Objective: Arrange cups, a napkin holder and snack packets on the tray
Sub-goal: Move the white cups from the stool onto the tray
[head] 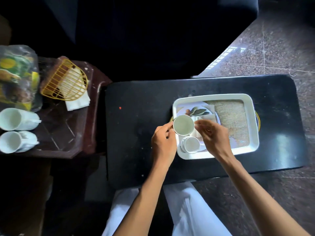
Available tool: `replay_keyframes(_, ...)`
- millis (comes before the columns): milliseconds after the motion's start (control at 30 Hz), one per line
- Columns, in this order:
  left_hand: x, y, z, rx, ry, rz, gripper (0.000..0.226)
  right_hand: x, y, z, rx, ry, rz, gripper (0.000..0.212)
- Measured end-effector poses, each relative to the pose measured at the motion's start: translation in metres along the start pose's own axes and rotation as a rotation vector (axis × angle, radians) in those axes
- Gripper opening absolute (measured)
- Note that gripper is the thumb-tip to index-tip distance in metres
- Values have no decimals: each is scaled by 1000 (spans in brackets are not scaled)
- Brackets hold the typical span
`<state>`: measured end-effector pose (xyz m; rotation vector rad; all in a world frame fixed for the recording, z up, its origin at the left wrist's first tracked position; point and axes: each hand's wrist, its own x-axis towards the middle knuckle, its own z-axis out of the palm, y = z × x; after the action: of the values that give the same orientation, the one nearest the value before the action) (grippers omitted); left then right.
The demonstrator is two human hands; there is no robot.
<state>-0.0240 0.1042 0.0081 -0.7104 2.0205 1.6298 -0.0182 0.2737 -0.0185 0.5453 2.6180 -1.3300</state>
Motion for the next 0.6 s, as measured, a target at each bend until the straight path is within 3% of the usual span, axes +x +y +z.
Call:
replay_keyframes(200,22,-7,41,56,14,-91,46,32,46,-4,-12,-26,-20,15)
replay_keyframes(600,35,-34,57,85,43,-142,45,38,85,10,8,-105,-13,13)
